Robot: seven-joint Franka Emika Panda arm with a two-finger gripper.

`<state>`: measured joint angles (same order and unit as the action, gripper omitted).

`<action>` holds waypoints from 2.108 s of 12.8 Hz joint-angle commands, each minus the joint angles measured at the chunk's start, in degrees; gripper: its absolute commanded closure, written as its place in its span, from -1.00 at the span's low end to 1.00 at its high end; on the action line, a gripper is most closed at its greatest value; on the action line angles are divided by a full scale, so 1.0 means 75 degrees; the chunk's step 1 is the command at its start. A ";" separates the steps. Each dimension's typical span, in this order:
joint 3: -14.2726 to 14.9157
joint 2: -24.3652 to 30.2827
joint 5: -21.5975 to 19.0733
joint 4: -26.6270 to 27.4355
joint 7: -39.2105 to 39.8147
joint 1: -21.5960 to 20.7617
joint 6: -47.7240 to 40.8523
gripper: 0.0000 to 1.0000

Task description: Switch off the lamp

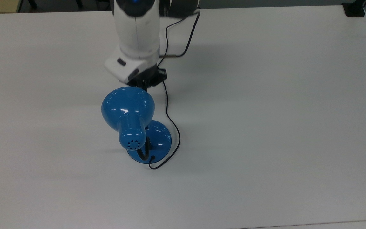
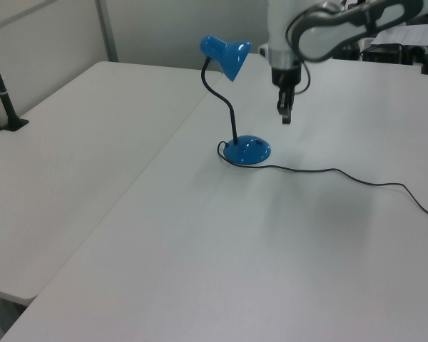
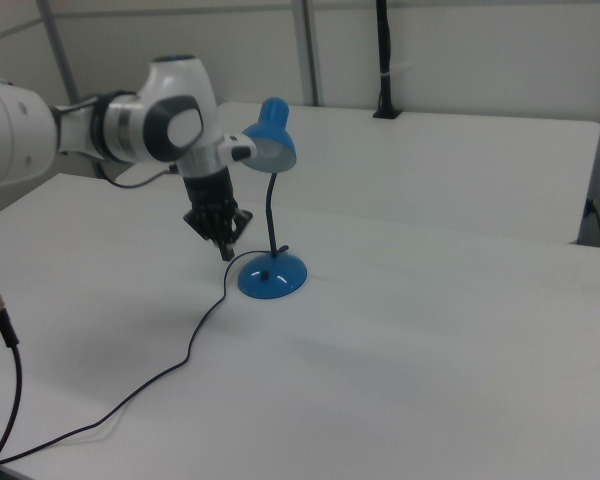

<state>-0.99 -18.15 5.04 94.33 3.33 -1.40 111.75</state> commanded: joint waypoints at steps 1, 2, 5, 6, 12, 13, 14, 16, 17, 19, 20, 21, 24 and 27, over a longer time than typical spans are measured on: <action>0.0050 0.1093 0.0299 0.0207 0.0025 -0.0106 -0.0916 1.00; 0.0050 0.1328 0.0382 0.0207 -0.0010 -0.0106 -0.1222 1.00; 0.0038 0.2021 0.0407 0.0219 -0.0092 -0.0118 -0.1844 1.00; 0.0038 0.2161 0.0407 0.0219 -0.0150 -0.0130 -0.2043 1.00; 0.0038 0.2421 0.0418 0.0231 -0.0526 -0.0083 -0.2350 0.38; 0.0050 0.2421 0.0407 0.0231 -0.0526 -0.0094 -0.2326 -0.24; 0.0050 0.2409 0.0418 0.0231 -0.0491 -0.0083 -0.2326 -0.45; 0.0050 0.2409 0.0418 0.0231 -0.0467 -0.0083 -0.2303 -0.75; 0.0050 0.2409 0.0418 0.0231 -0.0479 -0.0071 -0.2303 -1.00; 0.0050 0.2432 0.0418 0.0231 -0.0479 -0.0048 -0.2303 -1.00; 0.0061 0.2432 0.0418 0.0219 -0.0467 -0.0048 -0.2303 -1.00; 0.0062 0.2432 0.0418 0.0207 -0.0467 -0.0048 -0.2303 -1.00; 0.0073 0.2456 0.0418 0.0207 -0.0502 -0.0048 -0.2326 -1.00; 0.0085 0.2456 0.0407 0.0207 -0.0514 -0.0048 -0.2350 -1.00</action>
<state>-0.62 -0.81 7.31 95.05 0.60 -1.54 94.34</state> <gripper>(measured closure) 0.000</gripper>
